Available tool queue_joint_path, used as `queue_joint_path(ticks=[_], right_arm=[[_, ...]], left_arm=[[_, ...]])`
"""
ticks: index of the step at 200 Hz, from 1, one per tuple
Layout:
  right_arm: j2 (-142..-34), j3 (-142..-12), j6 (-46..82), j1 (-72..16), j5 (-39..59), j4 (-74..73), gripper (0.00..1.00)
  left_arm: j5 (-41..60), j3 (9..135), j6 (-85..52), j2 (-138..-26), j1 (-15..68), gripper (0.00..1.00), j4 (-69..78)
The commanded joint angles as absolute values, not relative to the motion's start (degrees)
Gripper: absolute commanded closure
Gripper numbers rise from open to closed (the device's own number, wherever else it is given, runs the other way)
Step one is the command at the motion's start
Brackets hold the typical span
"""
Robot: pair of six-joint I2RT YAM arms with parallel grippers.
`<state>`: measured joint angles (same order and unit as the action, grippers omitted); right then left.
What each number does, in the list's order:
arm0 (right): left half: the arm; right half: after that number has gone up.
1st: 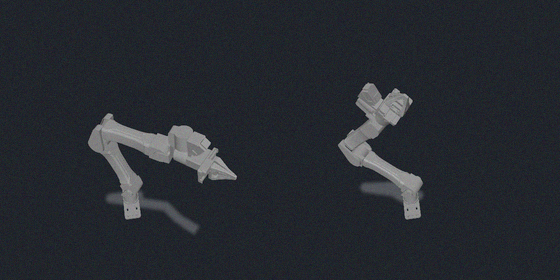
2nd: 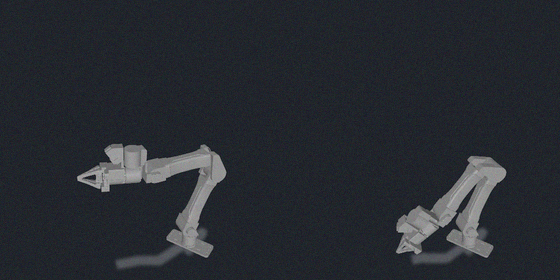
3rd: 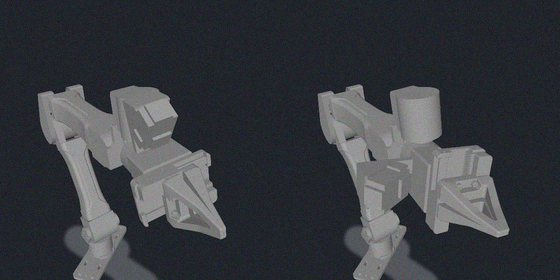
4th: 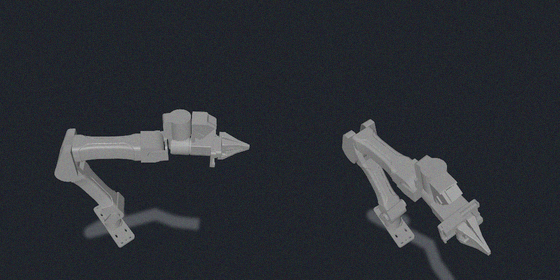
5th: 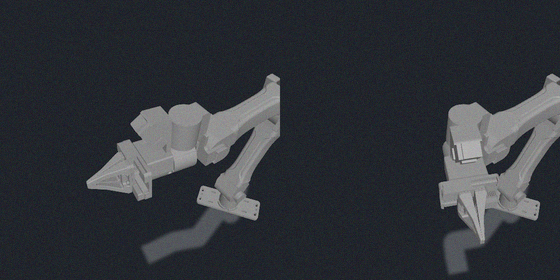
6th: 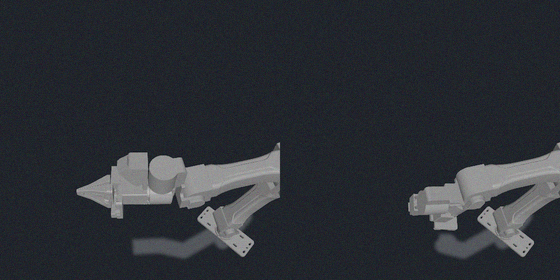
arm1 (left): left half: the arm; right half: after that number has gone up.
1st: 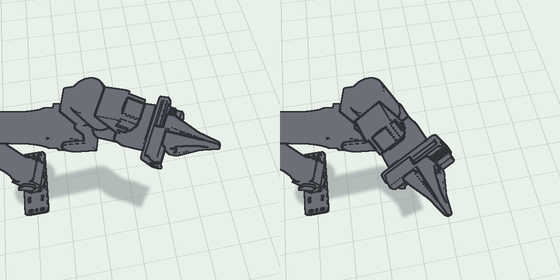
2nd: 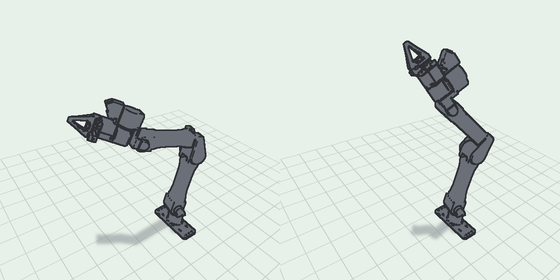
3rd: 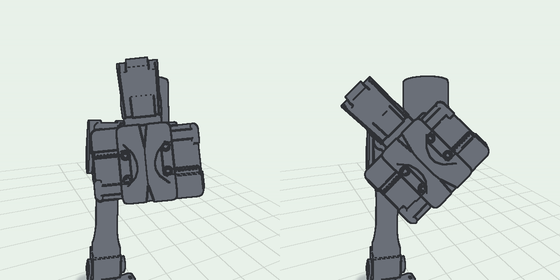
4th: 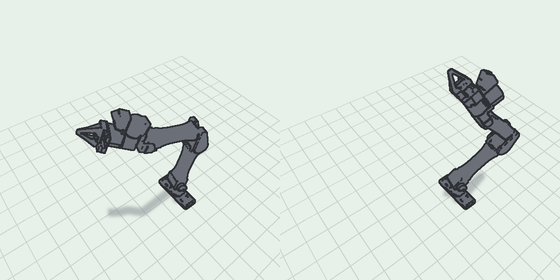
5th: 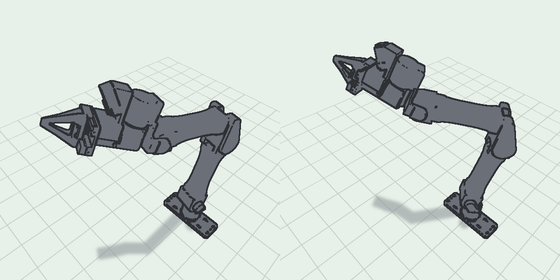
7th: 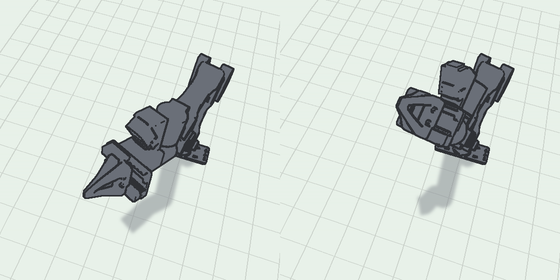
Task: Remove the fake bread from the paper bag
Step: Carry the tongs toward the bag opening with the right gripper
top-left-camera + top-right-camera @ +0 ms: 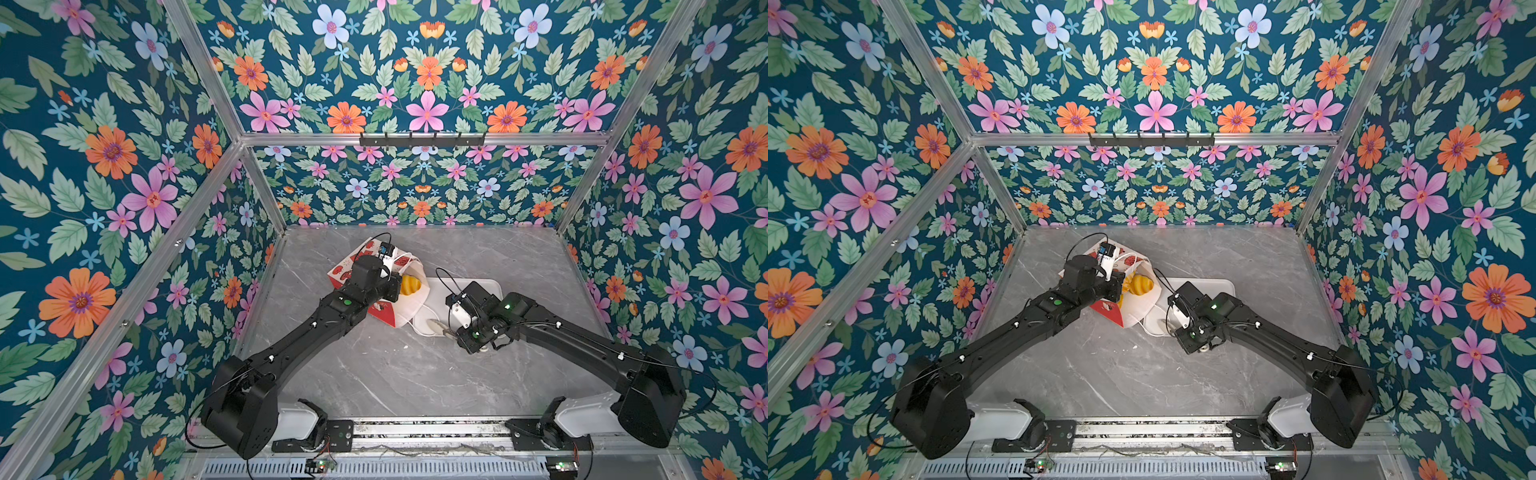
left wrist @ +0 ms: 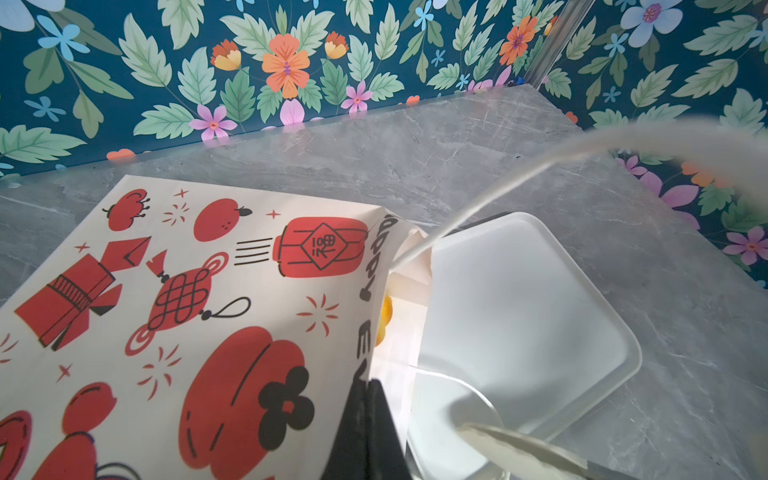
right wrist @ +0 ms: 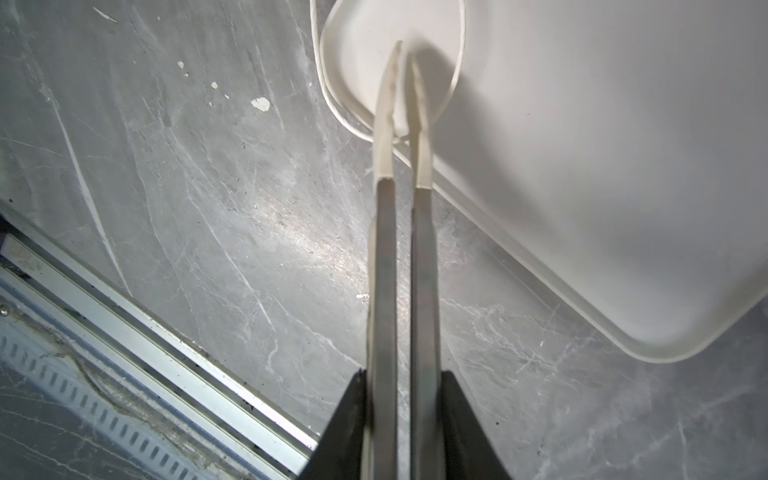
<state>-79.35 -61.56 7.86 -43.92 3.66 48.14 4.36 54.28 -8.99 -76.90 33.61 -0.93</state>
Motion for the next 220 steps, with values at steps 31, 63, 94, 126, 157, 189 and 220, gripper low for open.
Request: queue_joint_path(ticks=[31, 63, 94, 126, 157, 189, 220], right_arm=[[-76.1, -61.8, 6.7, -44.1, 5.3, 45.3, 0.78], [-72.5, -62.2, 4.2, -44.8, 4.8, 42.4, 0.78], [-72.4, -62.8, -0.7, -46.1, 2.0, 39.6, 0.75], [-75.1, -62.5, -5.0, -46.4, -3.2, 33.9, 0.7], [-77.5, -63.1, -6.1, -46.4, -5.9, 29.4, 0.68], [-78.6, -62.3, -6.9, -46.4, -6.3, 25.9, 0.66], [-79.7, -61.8, -8.4, -46.4, -10.5, 24.6, 0.62]], left_arm=[[4.0, 54.4, -8.7, -76.6, 33.6, 1.0, 0.0], [4.1, 54.5, -8.7, -76.7, 33.6, 1.0, -0.2], [4.4, 54.8, -8.3, -76.8, 33.6, 1.0, -0.4], [4.8, 55.0, -8.1, -77.0, 33.6, 1.0, -0.5], [5.5, 55.0, -8.5, -77.0, 33.6, 1.0, -0.4], [6.5, 55.2, -8.8, -76.8, 33.7, 1.0, -0.5], [6.7, 55.7, -8.6, -76.1, 33.7, 1.0, -1.3]])
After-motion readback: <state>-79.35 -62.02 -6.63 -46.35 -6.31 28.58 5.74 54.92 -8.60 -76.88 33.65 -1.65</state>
